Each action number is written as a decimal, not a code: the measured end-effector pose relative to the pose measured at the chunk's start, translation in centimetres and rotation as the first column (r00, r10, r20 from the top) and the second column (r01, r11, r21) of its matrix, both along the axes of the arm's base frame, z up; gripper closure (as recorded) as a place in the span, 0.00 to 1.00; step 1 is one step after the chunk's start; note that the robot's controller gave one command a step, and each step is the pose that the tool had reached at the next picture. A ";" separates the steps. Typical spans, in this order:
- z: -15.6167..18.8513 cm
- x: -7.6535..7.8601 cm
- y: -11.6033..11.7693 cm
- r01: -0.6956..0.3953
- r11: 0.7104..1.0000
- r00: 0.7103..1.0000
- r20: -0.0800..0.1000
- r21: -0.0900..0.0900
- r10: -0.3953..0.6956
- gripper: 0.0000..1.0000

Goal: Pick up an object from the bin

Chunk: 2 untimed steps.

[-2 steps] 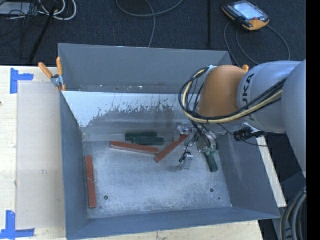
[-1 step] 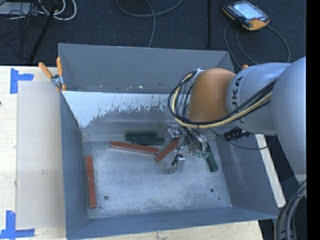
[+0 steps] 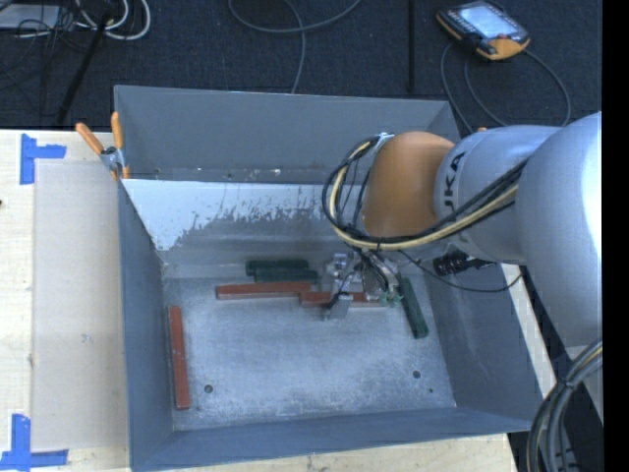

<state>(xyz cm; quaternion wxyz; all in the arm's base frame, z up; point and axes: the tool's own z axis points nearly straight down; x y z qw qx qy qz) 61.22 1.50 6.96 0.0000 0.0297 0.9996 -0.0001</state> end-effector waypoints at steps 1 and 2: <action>0.0 0.0 0.0 -0.001 1.000 1.000 0.000 0.000 0.001 1.00; 16.5 -2.3 1.0 0.004 1.000 1.000 0.003 0.001 -0.004 1.00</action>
Offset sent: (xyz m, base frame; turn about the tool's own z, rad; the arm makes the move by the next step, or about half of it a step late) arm -0.0239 0.0098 0.1650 0.0073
